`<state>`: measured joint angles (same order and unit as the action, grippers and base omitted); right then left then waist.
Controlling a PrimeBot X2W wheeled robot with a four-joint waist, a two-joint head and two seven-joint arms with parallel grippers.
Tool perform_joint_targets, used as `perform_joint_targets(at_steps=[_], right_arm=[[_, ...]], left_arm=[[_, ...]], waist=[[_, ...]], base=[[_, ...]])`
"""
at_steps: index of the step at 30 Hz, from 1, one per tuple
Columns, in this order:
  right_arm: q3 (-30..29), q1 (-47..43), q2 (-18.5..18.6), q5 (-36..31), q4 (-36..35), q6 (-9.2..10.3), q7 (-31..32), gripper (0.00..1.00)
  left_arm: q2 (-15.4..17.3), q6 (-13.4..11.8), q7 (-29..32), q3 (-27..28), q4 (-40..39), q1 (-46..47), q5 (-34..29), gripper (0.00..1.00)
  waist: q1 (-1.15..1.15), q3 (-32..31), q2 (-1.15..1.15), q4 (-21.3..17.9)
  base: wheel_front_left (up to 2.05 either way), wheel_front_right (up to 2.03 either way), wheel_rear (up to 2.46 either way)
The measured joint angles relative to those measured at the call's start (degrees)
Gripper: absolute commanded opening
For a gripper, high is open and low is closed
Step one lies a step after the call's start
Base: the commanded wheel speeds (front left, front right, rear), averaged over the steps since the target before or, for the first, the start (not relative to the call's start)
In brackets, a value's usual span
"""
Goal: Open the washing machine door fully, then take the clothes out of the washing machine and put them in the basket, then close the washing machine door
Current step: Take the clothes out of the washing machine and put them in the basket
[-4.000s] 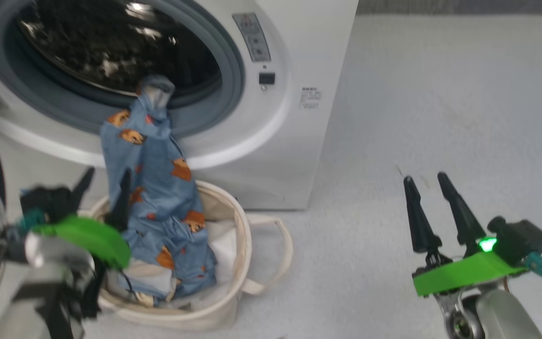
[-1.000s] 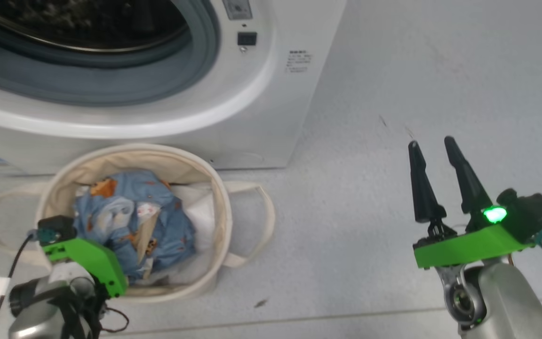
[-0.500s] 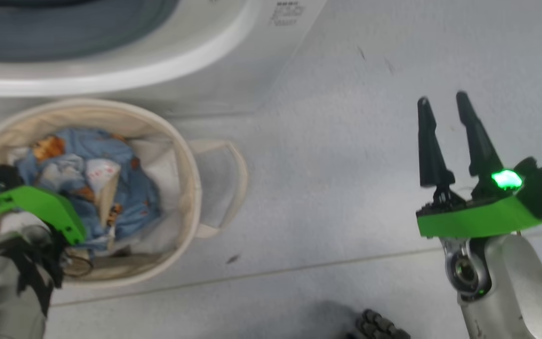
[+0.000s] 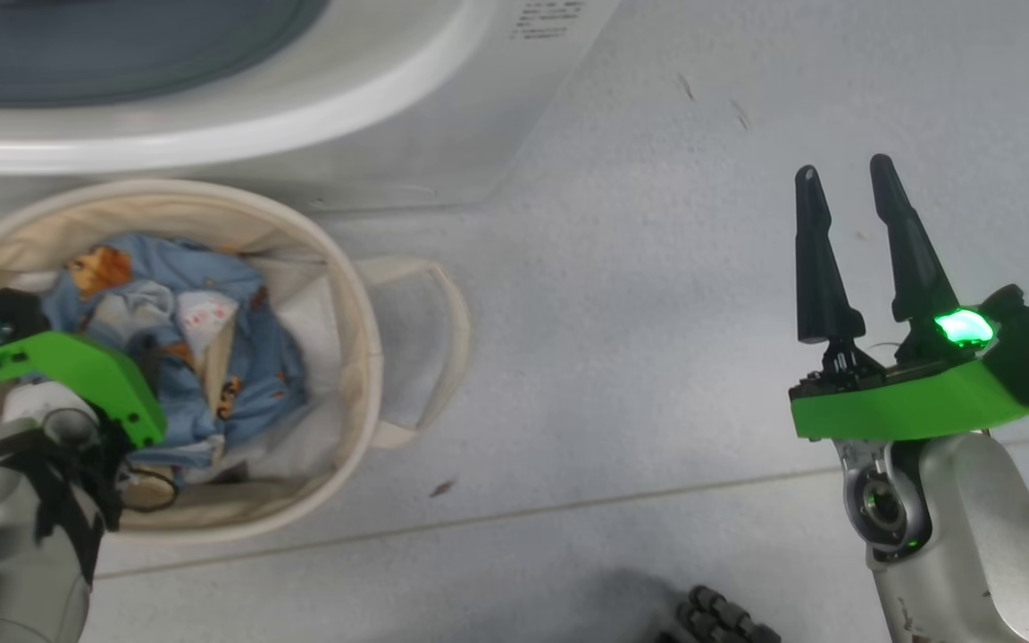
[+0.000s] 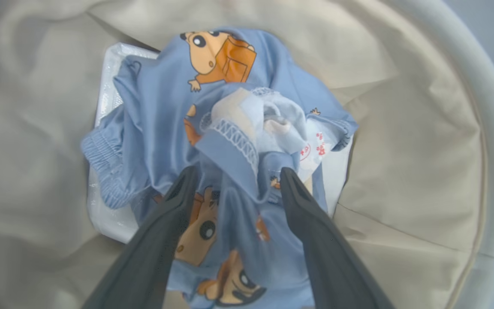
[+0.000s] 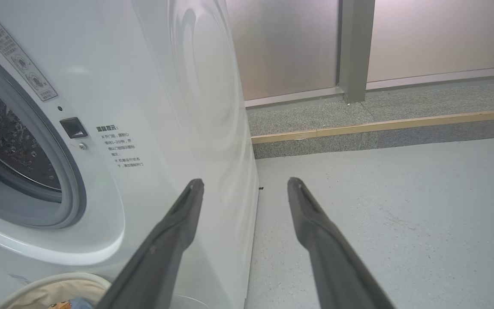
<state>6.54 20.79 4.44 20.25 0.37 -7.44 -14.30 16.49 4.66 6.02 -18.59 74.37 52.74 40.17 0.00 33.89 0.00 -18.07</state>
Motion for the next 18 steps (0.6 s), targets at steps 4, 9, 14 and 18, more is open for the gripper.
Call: perform_joint_targets(at_steps=[4,9,14,18], right_arm=[[0.29,-0.01,0.19,0.00,1.18,0.00,0.00,1.00],[0.88,-0.43,0.91,0.00,3.67,0.00,0.00,1.00],[1.97,-2.40,1.43,0.00,6.01,0.00,0.00,1.00],[2.00,-4.57,1.54,0.07,7.45,0.00,0.00,1.00]], left_arm=[[-0.54,0.76,-1.29,-2.85,0.00,-0.23,-2.02,1.00],[-1.66,1.42,-8.95,-4.77,-0.16,-1.90,-3.88,1.00],[-2.16,1.86,-18.76,-6.68,-2.92,-3.98,-6.34,1.00],[-1.68,1.21,-20.28,-5.08,-9.93,-6.12,-6.59,1.00]], waist=[[0.00,-2.46,0.00,1.18],[0.00,-6.70,0.00,2.89],[0.00,-11.74,0.00,4.91],[0.00,-15.98,0.00,6.40]], base=[[0.00,0.00,0.00],[0.00,0.00,0.00],[0.00,0.00,0.00],[0.00,0.00,0.00]])
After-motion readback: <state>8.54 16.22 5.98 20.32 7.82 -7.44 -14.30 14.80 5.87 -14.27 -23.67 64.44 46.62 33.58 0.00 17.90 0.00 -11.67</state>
